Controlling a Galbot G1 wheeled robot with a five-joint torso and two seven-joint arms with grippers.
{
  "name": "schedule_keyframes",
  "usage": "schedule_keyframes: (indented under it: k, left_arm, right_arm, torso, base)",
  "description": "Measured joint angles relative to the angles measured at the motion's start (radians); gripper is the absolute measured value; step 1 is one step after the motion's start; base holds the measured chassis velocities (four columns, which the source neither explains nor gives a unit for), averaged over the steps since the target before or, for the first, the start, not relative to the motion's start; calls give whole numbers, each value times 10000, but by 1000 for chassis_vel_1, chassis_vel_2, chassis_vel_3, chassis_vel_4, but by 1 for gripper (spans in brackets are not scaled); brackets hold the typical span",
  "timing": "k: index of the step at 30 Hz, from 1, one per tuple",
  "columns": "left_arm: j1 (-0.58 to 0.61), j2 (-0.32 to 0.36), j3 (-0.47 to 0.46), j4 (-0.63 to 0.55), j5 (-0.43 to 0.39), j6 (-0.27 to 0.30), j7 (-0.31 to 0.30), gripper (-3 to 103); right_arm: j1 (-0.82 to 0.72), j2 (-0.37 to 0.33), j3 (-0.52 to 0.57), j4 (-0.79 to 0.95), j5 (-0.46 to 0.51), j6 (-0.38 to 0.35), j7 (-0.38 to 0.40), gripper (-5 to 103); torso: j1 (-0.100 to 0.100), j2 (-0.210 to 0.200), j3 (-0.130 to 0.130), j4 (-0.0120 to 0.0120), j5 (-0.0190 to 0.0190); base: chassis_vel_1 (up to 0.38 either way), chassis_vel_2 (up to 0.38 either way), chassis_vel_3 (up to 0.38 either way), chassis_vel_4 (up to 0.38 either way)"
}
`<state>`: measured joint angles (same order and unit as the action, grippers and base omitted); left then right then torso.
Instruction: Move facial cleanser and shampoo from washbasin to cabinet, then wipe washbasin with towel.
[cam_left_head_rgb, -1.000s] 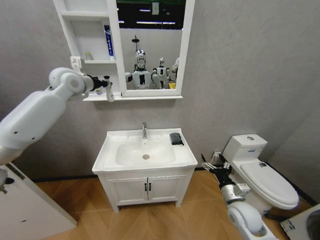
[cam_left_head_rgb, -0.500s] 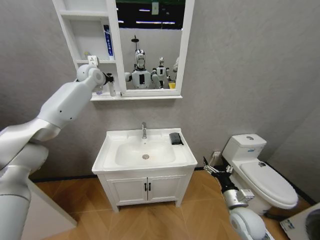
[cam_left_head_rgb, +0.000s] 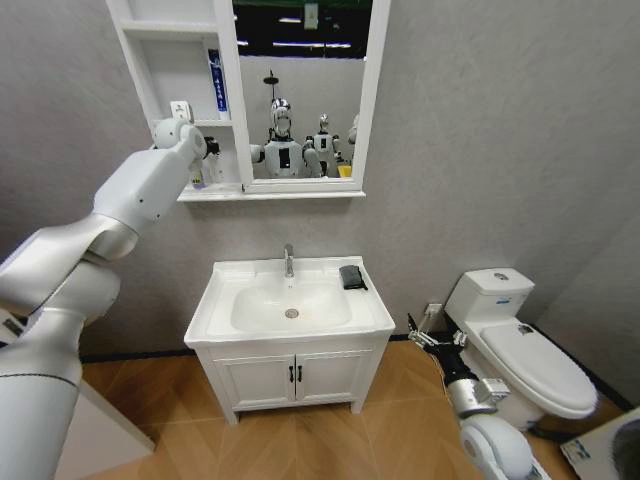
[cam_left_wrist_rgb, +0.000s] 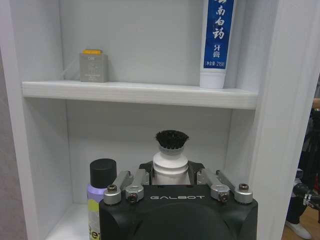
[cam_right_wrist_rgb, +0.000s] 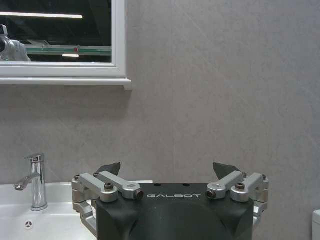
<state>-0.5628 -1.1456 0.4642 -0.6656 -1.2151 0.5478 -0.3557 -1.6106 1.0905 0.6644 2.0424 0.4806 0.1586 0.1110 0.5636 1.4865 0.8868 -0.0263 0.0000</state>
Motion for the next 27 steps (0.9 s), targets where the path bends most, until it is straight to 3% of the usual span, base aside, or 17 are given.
schedule_keyframes:
  k: [15,20,27]
  left_arm:
    - [90,-958,-521,1394,1075,-449,751,36]
    - [31,-1574,-862,2506,2023,-952,1551,36]
    - [130,-1636,-1033,2598,2408,-1020,1691,36]
  right_arm:
    - [-108,-310,261,-163,35,301,79,100]
    - [-174,-357,528,-299,197,410,30,100]
    - [-222,-465,688,-481,280,537,-36,100]
  torso:
    - [-1,0,0,-3,1]
    - [-1,0,0,-2,2]
    - [-1,0,-1,-2,1]
  base:
    - [0,0,0,0]
    - [0,0,0,0]
    - [0,0,0,0]
